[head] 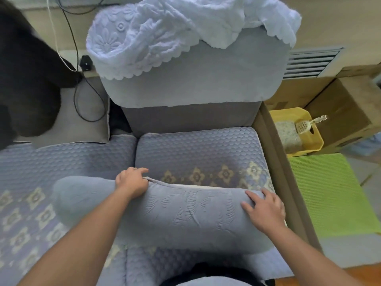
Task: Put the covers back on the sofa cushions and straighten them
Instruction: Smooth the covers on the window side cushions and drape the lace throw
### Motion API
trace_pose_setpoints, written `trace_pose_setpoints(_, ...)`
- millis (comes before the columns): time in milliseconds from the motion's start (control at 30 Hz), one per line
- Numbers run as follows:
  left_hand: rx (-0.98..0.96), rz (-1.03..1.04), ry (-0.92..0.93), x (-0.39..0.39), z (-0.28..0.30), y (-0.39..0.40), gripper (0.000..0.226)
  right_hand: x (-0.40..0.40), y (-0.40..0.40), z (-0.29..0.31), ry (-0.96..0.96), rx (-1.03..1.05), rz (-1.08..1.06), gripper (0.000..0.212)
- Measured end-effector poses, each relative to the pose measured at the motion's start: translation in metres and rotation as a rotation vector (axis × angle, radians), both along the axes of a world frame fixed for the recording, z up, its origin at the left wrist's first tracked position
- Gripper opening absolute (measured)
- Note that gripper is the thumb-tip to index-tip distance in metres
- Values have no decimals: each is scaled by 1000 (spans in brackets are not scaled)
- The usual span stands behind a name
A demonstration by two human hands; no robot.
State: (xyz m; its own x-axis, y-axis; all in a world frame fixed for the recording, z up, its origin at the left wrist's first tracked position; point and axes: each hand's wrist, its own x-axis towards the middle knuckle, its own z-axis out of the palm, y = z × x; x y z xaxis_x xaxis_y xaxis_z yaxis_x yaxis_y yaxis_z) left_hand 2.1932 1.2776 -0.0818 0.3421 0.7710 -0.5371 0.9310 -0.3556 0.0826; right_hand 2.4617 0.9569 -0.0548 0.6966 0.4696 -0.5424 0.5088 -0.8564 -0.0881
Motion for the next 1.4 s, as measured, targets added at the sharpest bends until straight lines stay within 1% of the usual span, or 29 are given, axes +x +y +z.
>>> trace_pose_setpoints(33,-4,26,-42,-7,8,0,54,2,4,0,15,-14,-40,51)
trace_pose_setpoints(100,42,146,-63,-45,20,4,62,5,13,-2,17,-19,-56,57)
trace_pose_setpoints(133,56,210,-35,-71,20,11,63,5,15,-3,0,0,-82,60)
trace_pose_setpoints(200,76,319,58,-124,13,25,59,4,19,-5,-7,75,-203,68)
trace_pose_setpoints(267,116,440,51,-150,6,42,55,4,20,-9,32,161,-405,71)
trace_pose_setpoints(333,170,571,-33,-154,1,57,52,8,16,-15,87,246,-649,78)
trace_pose_setpoints(367,172,655,-96,-152,-1,64,55,9,13,-19,111,287,-771,84)
trace_pose_setpoints(433,137,825,-241,-153,-10,78,73,14,6,-30,158,341,-1011,91)
trace_pose_setpoints(500,103,954,-270,-163,-20,91,85,14,0,-39,187,373,-1151,89)
trace_pose_setpoints(600,24,1095,-325,-183,-41,106,92,14,1,-47,189,473,-1269,86)
trace_pose_setpoints(667,-37,1231,-460,-208,-72,120,95,15,10,-48,158,531,-1298,91)
trace_pose_setpoints(700,-38,1310,-549,-211,-77,119,95,17,15,-48,145,539,-1293,93)
trace_pose_setpoints(733,-29,1396,-651,-210,-78,117,91,20,22,-45,133,531,-1289,93)
trace_pose_setpoints(767,-17,1438,-731,-210,-80,116,86,24,29,-42,116,532,-1278,92)
trace_pose_setpoints(800,-3,1466,-820,-192,-65,109,82,33,39,-37,102,536,-1255,89)
trace_pose_setpoints(867,27,1535,-904,-160,-46,106,79,58,59,-28,77,562,-1211,85)
trace_pose_setpoints(900,34,1532,-912,-150,-37,112,79,74,71,-21,78,579,-1203,86)
trace_pose_setpoints(967,107,1481,-947,-117,-17,135,82,113,103,-7,91,658,-1190,90)
trace_pose_setpoints(1067,188,1348,-938,-52,20,164,87,167,161,12,124,790,-1081,85)
trace_pose_setpoints(1100,192,1319,-952,-30,16,177,88,190,182,8,143,840,-1035,86)
trace_pose_setpoints(1133,178,1283,-948,-8,10,182,88,208,198,0,148,862,-997,91)
trace_pose_setpoints(1167,138,1262,-906,4,2,182,87,216,208,-11,156,862,-977,102)
trace_pose_setpoints(1200,86,1227,-896,23,-20,188,83,232,220,-32,185,900,-1002,112)
trace_pose_setpoints(1233,47,1184,-914,36,-39,188,79,238,223,-53,193,909,-1022,115)
trace_pose_setpoints(1267,43,1139,-947,44,-52,189,79,242,226,-67,172,921,-1020,111)
trace_pose_setpoints(1300,84,1121,-968,55,-72,194,86,246,231,-88,116,944,-1012,108)
trace_pose_setpoints(1333,141,1113,-969,57,-85,196,98,249,230,-105,48,942,-1011,109)
trace_pose_setpoints(1367,183,1122,-934,62,-82,202,108,250,232,-102,0,935,-1017,112)
trace_pose_setpoints(1400,230,1127,-857,62,-83,202,114,247,233,-105,-44,882,-1013,114)
